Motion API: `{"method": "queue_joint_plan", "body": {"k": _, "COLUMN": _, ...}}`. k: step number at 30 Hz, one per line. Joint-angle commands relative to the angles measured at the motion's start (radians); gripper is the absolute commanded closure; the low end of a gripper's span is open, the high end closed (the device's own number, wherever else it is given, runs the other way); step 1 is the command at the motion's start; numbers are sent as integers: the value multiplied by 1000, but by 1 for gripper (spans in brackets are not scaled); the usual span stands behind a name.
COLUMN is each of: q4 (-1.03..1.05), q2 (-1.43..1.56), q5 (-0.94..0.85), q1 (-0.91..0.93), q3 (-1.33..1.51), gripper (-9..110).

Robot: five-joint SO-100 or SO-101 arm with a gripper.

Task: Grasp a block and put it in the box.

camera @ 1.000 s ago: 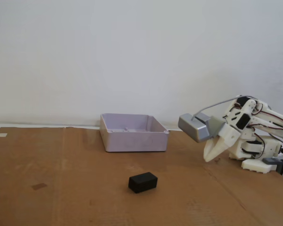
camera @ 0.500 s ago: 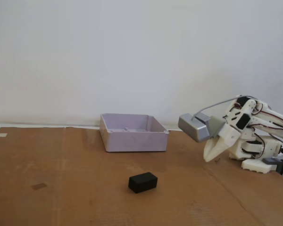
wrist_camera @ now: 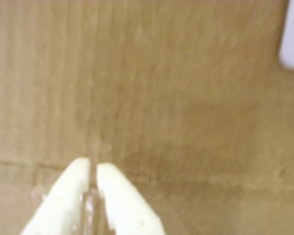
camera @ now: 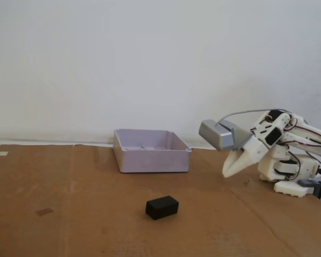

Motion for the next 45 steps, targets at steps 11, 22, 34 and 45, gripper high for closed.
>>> {"method": "queue_joint_plan", "body": {"k": 11, "q4": -445, "q2": -244, "q5": -5, "q1": -71, "q3": 37, "gripper": 101}}
{"method": "queue_joint_plan", "body": {"k": 22, "q4": -607, "q2": -621, "q5": -9, "q1": -101, "q3": -218, "gripper": 101}}
{"method": "queue_joint_plan", "body": {"k": 34, "q4": -778, "q2": -884, "q5": -9, "q1": -112, "q3": -374, "gripper": 101}}
{"method": "queue_joint_plan", "body": {"k": 45, "q4": -799, "q2": -1040, "q5": -9, "q1": -156, "q3": -523, "gripper": 101}}
